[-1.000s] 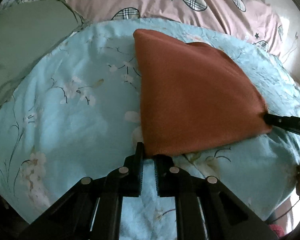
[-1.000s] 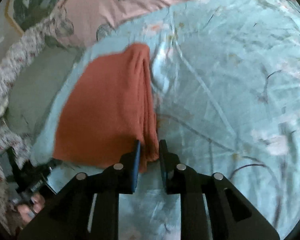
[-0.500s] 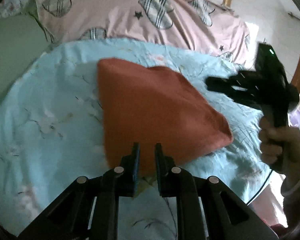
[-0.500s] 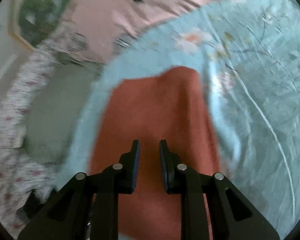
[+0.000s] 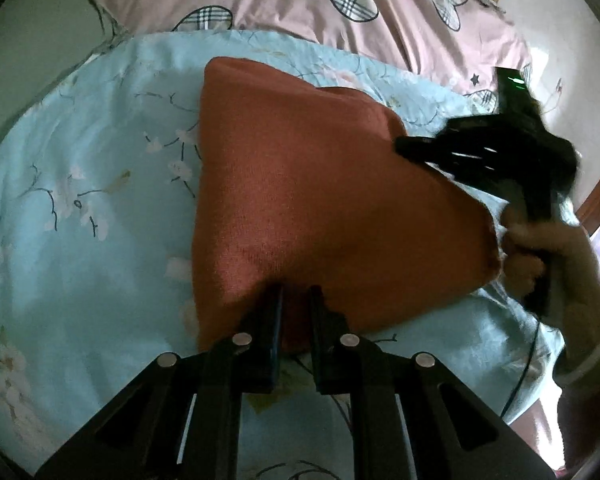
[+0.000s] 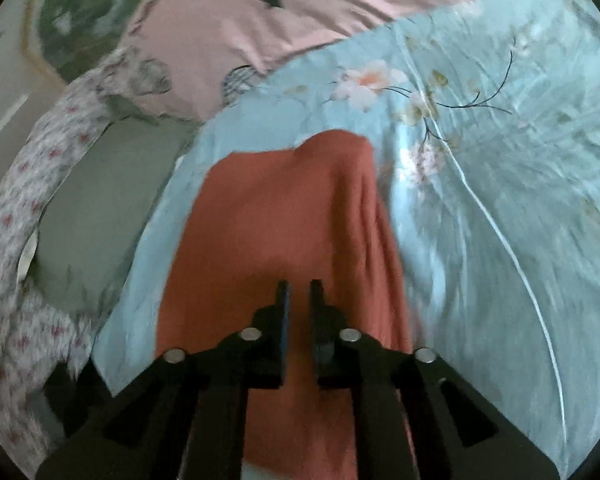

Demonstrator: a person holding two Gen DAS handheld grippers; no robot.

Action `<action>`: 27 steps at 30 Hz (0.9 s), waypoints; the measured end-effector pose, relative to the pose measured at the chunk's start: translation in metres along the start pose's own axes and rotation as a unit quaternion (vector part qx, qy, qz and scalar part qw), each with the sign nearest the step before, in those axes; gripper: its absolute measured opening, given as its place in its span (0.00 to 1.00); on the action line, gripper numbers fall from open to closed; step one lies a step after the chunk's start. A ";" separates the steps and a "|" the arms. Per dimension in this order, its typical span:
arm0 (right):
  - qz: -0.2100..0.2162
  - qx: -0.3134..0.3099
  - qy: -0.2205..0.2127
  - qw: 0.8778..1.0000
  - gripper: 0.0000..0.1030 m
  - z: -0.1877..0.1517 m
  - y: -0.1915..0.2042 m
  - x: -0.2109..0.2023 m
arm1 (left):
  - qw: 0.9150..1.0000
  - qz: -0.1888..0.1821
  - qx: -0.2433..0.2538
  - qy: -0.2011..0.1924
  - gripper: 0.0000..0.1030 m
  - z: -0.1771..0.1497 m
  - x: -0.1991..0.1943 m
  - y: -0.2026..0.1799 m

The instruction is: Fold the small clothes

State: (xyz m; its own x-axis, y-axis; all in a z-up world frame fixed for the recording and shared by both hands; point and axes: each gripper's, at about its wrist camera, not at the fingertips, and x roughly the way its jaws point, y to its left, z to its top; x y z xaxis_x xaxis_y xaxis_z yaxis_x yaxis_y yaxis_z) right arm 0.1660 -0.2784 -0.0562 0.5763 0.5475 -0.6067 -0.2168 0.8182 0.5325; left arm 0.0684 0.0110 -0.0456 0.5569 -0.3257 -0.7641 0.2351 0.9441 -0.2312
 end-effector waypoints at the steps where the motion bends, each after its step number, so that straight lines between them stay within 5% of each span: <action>1: -0.006 -0.009 0.005 1.000 0.34 -0.008 0.000 -0.002 | 1.000 -0.002 -0.002 0.000 0.11 -0.001 -0.001 0.001; 6: -0.048 -0.013 0.020 0.999 0.13 -0.034 -0.026 0.001 | 1.000 0.004 0.004 -0.003 0.11 -0.004 -0.002 -0.002; 17: -0.074 -0.031 0.017 0.997 0.18 -0.044 -0.010 -0.020 | 1.000 0.009 -0.024 0.000 0.16 -0.017 -0.014 -0.002; 23: -0.099 -0.046 0.002 0.994 0.59 -0.061 -0.001 -0.053 | 1.000 0.013 -0.027 0.006 0.25 -0.023 -0.023 -0.003; 26: -0.110 -0.057 -0.010 0.992 0.72 -0.073 0.001 -0.072 | 0.999 0.032 -0.025 -0.001 0.46 -0.028 -0.033 -0.005; 27: -0.112 -0.060 -0.013 0.992 0.76 -0.077 0.001 -0.077 | 0.999 0.045 -0.025 -0.007 0.62 -0.030 -0.038 -0.005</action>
State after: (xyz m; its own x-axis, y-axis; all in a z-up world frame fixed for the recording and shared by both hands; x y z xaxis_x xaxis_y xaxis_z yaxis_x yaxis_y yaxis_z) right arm 0.0604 -0.3060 -0.0541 0.6398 0.3462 -0.6861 -0.1718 0.9346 0.3114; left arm 0.0225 0.0202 -0.0331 0.5843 -0.2405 -0.7751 0.1437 0.9706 -0.1929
